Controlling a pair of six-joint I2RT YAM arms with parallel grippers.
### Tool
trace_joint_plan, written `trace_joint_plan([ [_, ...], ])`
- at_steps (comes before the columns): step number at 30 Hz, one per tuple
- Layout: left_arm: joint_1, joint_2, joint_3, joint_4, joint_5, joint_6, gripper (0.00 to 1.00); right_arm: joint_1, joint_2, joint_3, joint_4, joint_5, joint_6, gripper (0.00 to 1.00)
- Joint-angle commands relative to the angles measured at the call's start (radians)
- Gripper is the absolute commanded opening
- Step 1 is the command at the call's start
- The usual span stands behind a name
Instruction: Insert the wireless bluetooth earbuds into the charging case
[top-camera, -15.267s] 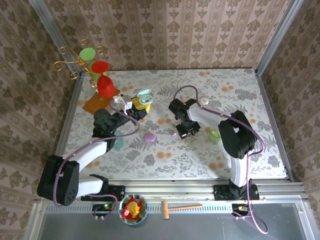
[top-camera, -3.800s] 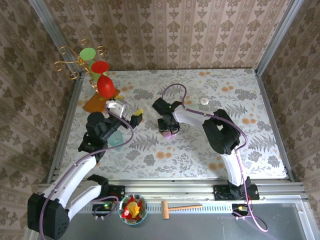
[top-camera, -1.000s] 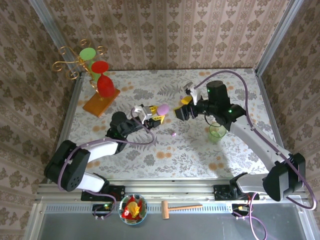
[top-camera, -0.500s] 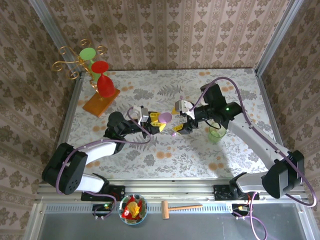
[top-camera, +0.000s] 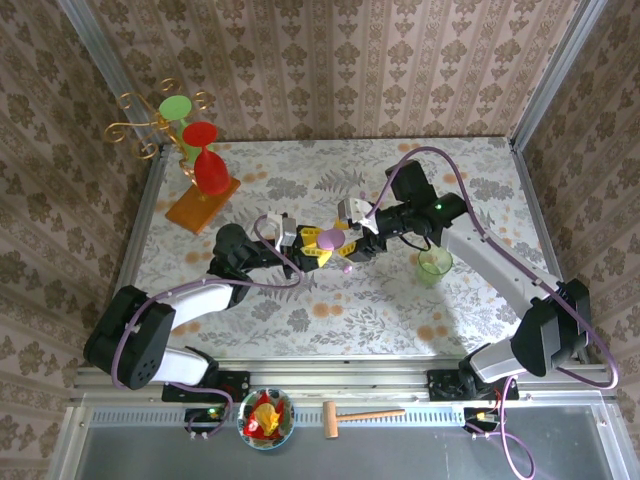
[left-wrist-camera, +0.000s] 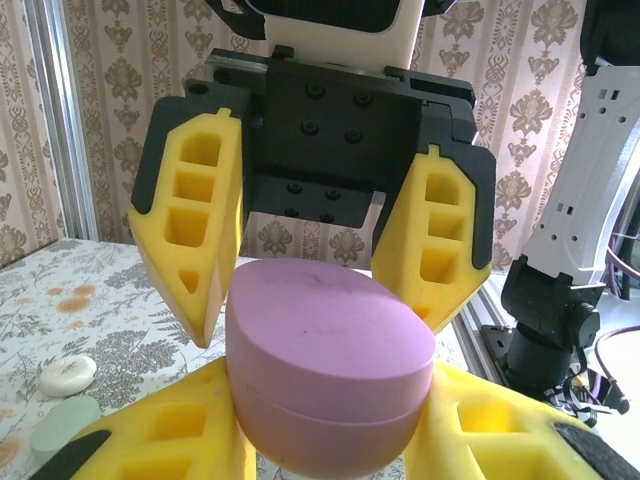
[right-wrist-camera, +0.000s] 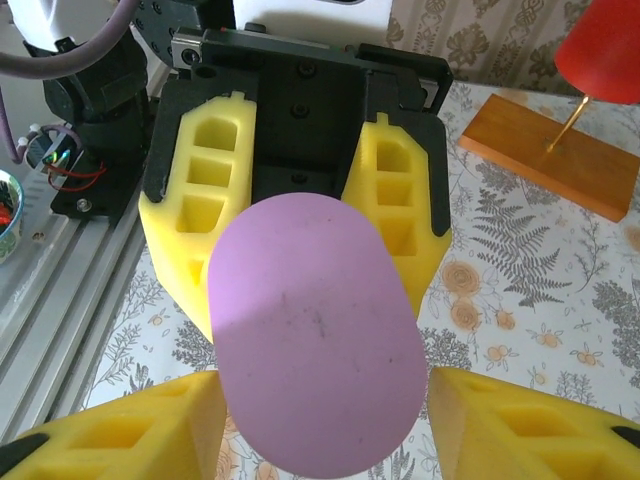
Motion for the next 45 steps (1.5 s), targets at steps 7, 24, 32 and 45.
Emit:
trace_joint_plan([
  [7,-0.005,0.004,0.033,0.061,0.017,-0.009,0.36,0.004,-0.008,0.029,-0.051,-0.051,-0.009,0.26],
  [24,-0.002,-0.011,0.034,0.066,-0.059,0.048,0.62,-0.008,-0.078,-0.052,0.088,-0.037,0.342,0.16],
  [32,-0.004,0.007,0.053,0.087,-0.046,-0.015,0.52,-0.006,-0.081,-0.074,0.139,-0.029,0.328,0.16],
  [45,-0.010,0.035,0.068,0.103,-0.025,-0.038,0.54,0.000,-0.090,-0.098,0.198,-0.005,0.346,0.16],
])
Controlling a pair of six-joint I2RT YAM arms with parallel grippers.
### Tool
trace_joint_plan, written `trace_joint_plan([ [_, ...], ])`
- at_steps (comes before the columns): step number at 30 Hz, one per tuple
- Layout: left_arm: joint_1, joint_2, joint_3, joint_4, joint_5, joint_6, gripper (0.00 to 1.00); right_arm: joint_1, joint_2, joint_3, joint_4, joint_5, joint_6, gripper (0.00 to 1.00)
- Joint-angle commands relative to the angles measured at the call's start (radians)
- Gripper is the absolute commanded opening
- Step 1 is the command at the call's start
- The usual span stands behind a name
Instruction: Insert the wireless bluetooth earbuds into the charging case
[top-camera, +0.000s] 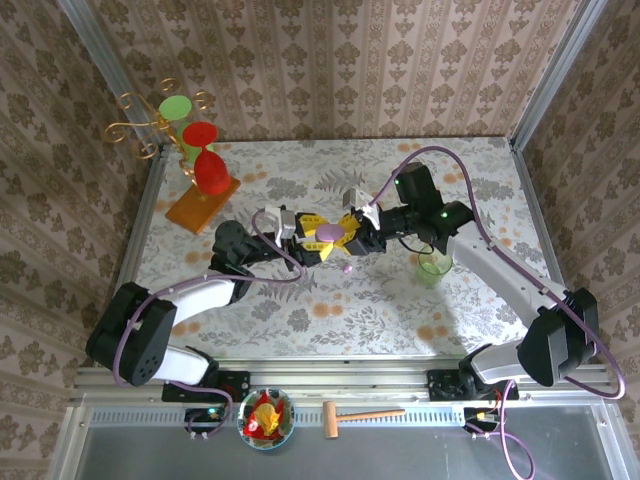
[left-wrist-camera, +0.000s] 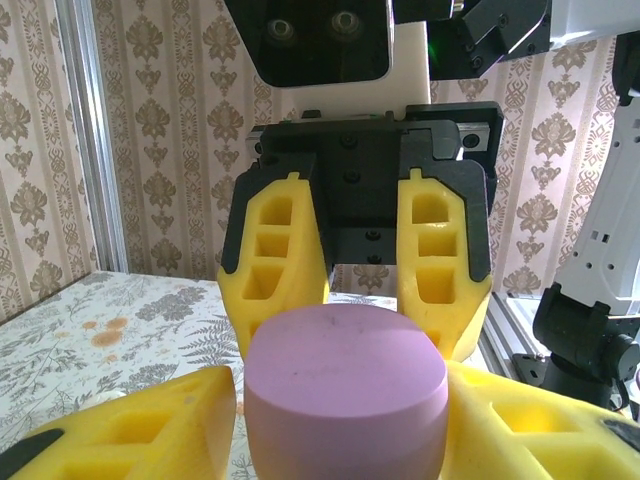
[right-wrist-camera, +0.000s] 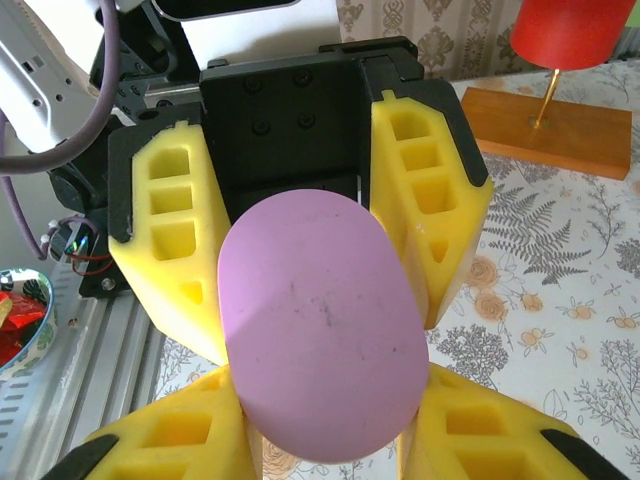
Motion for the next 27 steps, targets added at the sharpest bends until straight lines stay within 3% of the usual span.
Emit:
trace_joint_plan([
  [1,-0.006,0.013,0.024,0.052,0.022,-0.023,0.55,0.006,-0.033,-0.019,0.059,0.005,0.021,0.17],
  [15,-0.005,0.019,0.019,0.064,0.020,-0.038,0.52,0.006,-0.049,-0.055,0.148,0.021,0.069,0.17],
  [19,-0.005,0.022,0.019,0.067,0.024,-0.043,0.45,0.006,-0.050,-0.059,0.151,0.022,0.072,0.17],
  [24,-0.002,0.023,0.016,0.075,0.023,-0.044,0.53,0.006,-0.056,-0.062,0.158,0.019,0.078,0.17],
  [27,0.000,0.022,0.016,0.076,0.027,-0.045,0.53,0.004,-0.056,-0.059,0.150,0.021,0.077,0.17],
])
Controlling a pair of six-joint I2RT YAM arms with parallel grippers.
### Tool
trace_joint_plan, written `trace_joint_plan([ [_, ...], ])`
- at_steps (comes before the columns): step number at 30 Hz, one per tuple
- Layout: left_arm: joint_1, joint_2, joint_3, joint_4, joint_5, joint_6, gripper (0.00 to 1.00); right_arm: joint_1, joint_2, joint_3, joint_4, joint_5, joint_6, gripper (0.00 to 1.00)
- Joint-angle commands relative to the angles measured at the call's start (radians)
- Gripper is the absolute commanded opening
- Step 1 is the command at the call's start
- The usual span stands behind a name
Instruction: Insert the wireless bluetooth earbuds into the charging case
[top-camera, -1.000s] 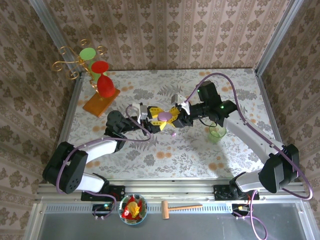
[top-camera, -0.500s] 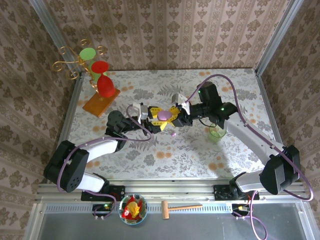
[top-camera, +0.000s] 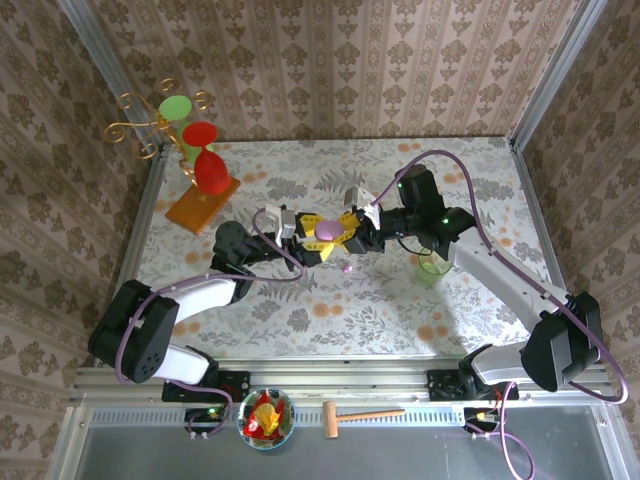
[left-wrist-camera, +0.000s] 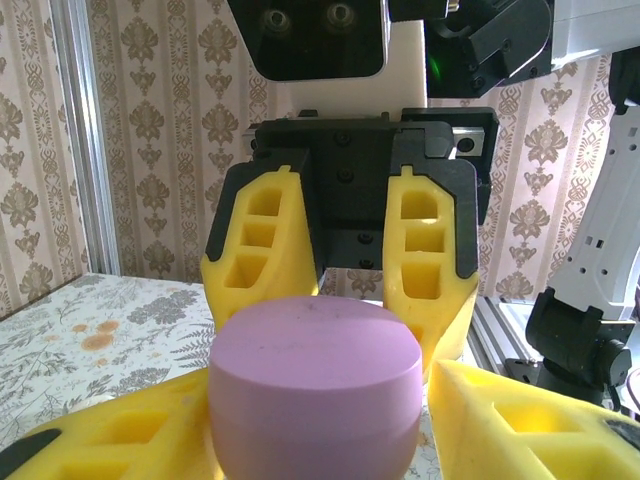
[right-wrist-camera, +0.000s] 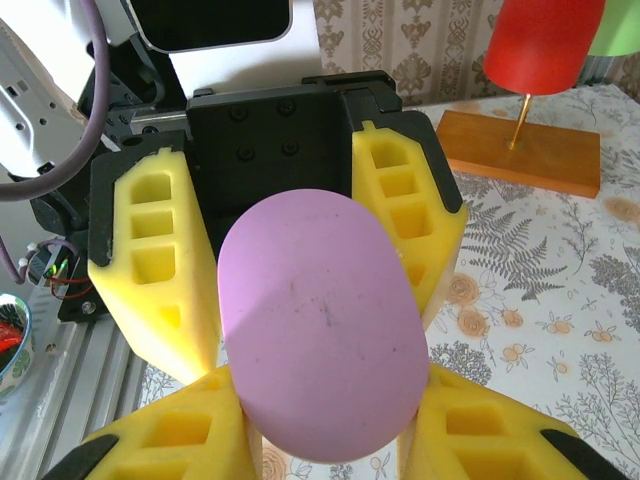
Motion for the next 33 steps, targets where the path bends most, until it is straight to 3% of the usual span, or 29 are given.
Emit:
trace_joint_plan([
  [1,0.001,0.006,0.015,0.040,0.020,-0.015,0.53,0.003,-0.026,-0.004,0.034,0.007,0.022,0.17],
  [5,0.006,0.002,0.006,0.043,0.019,-0.015,0.53,0.002,-0.021,0.000,0.033,-0.007,0.048,0.16],
  [19,0.009,0.000,0.009,0.043,0.034,-0.018,0.32,0.001,-0.012,0.020,-0.011,-0.032,0.028,0.18],
  [24,0.010,-0.002,0.017,0.044,0.037,-0.026,0.25,0.002,-0.016,0.022,-0.014,-0.019,0.017,0.30],
  [28,0.014,-0.009,0.017,0.046,0.033,-0.027,0.24,-0.002,-0.023,0.020,-0.034,-0.004,-0.002,0.45],
  [33,0.020,-0.015,0.015,0.047,0.028,-0.034,0.24,-0.013,-0.043,0.014,-0.072,-0.002,-0.033,0.55],
])
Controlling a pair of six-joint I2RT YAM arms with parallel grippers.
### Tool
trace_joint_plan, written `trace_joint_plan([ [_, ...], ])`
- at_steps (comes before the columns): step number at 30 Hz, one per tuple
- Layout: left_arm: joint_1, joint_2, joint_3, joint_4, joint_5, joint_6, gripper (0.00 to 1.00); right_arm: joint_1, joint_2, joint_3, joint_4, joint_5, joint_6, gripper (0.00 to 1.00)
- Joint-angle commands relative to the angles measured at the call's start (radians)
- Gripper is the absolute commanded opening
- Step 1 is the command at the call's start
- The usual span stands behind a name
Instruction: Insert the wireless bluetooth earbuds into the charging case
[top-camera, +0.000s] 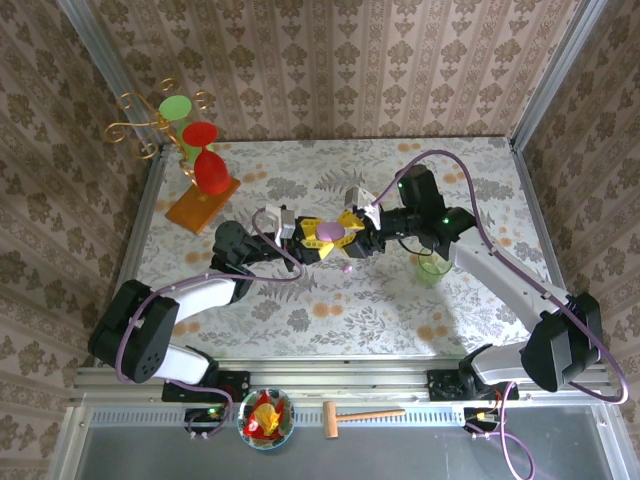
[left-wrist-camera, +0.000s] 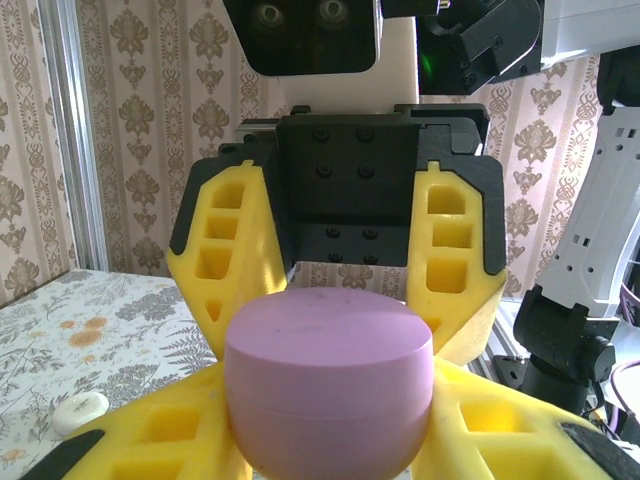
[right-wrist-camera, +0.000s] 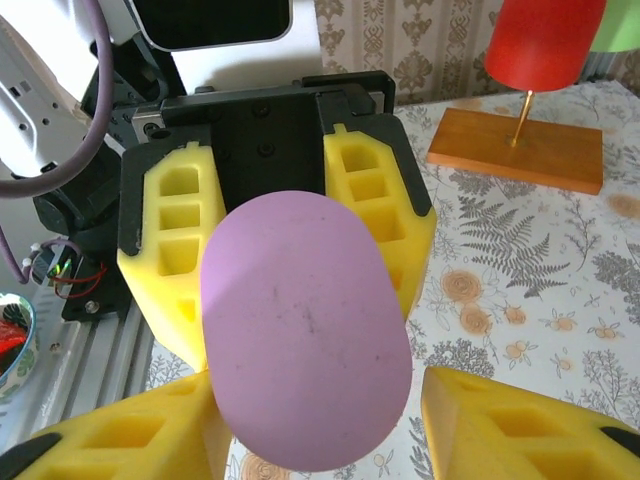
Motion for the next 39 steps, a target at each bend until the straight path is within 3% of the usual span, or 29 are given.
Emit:
trace_joint_plan([
  [1,0.013,-0.015,0.015,0.050,0.003,-0.019,0.24,-0.010,-0.044,0.014,-0.064,-0.001,-0.033,0.56],
  [6,0.016,-0.013,0.015,0.050,0.006,-0.015,0.23,-0.019,-0.067,0.006,-0.052,-0.009,-0.026,0.62],
  [39,0.010,-0.002,0.005,0.056,0.066,-0.026,0.23,-0.066,-0.030,0.002,0.177,0.100,0.296,0.62],
])
